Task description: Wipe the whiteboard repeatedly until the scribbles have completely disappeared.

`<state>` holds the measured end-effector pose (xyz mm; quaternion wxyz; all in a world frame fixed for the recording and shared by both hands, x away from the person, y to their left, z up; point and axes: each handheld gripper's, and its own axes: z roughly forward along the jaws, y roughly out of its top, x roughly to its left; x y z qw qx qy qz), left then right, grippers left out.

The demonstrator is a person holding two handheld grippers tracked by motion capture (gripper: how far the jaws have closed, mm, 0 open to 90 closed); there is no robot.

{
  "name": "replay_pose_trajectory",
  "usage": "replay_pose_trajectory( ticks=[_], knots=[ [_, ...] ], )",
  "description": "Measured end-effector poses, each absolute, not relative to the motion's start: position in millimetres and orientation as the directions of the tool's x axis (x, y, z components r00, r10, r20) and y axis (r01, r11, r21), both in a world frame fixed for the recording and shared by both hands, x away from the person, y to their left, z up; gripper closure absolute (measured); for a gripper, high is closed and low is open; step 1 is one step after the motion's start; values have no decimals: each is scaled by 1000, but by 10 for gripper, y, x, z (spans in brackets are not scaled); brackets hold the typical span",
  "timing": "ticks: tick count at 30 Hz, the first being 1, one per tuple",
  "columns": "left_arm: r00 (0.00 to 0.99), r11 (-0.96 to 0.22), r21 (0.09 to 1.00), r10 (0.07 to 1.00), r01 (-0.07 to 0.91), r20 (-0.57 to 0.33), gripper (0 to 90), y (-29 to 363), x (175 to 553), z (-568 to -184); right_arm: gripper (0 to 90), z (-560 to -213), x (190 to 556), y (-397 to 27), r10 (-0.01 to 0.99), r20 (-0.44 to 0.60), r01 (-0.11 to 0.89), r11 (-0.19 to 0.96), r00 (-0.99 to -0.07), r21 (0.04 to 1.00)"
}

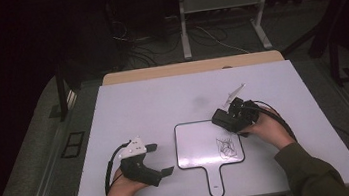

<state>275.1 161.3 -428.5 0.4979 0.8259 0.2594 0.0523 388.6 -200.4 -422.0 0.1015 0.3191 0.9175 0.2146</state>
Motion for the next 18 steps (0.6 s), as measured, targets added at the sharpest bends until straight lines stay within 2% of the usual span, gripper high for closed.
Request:
replay_pose_trajectory(
  ticks=[18],
  knots=[
    [858,-364,851,483,378,-174,0,1608,2747,-4280,386,-4218,3702,-1752,557,-26,486,744,-830,458]
  ],
)
